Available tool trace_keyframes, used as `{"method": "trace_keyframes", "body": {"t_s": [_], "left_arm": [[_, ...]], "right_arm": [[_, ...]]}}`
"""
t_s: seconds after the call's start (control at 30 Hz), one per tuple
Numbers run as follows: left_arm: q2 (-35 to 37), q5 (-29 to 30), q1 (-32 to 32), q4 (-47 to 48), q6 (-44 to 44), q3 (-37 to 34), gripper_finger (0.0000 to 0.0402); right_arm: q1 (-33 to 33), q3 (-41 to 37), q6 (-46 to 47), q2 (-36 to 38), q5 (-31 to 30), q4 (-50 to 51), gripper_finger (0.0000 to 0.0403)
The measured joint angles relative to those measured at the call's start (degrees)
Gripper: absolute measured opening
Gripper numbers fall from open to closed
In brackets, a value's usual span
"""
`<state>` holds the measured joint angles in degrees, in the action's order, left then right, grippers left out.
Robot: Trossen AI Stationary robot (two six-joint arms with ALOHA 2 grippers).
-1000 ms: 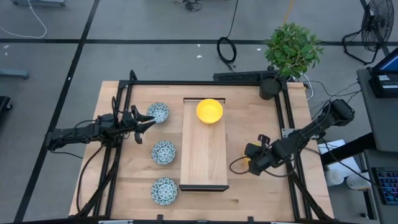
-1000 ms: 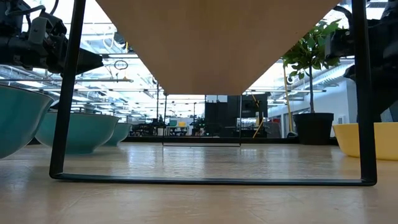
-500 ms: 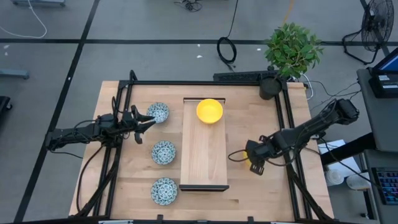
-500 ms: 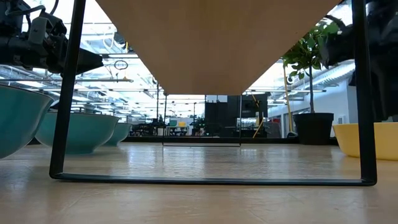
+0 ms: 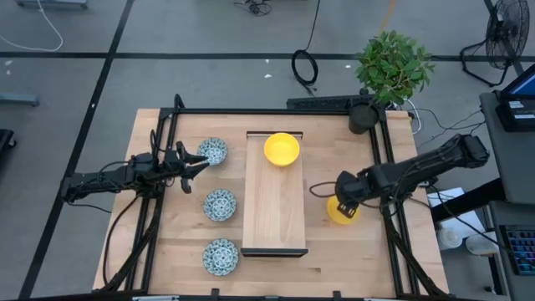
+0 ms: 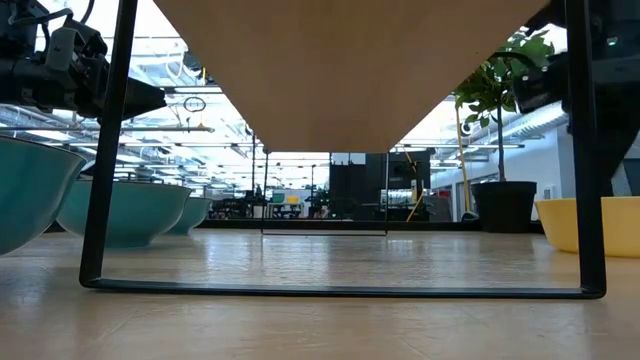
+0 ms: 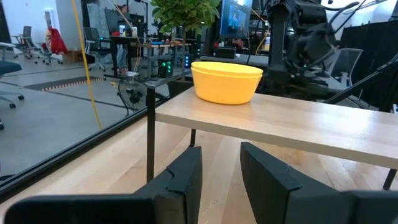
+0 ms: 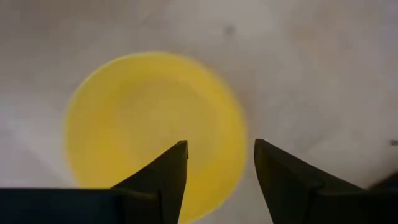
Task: Pick & Place Mini bowls
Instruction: Stack the yellow bowl on top of the yellow bowl on the shelf
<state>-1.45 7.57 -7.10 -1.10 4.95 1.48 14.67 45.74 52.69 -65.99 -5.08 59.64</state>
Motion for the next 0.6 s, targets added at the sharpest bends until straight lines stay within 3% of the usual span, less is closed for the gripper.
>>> {"method": "trace_keyframes", "body": {"t_s": [0.17,0.6], "left_arm": [[-0.01,0.0,-0.01,0.0,0.01,-0.01,0.0113],[-0.01,0.0,-0.01,0.02,0.0,0.0,0.0113]], "right_arm": [[-0.89,-0.34,2.31,-0.11,-3.98,2.0,0.0169],[-0.8,-9.8,5.22,-0.16,-1.54,-5.98,0.0165]]}}
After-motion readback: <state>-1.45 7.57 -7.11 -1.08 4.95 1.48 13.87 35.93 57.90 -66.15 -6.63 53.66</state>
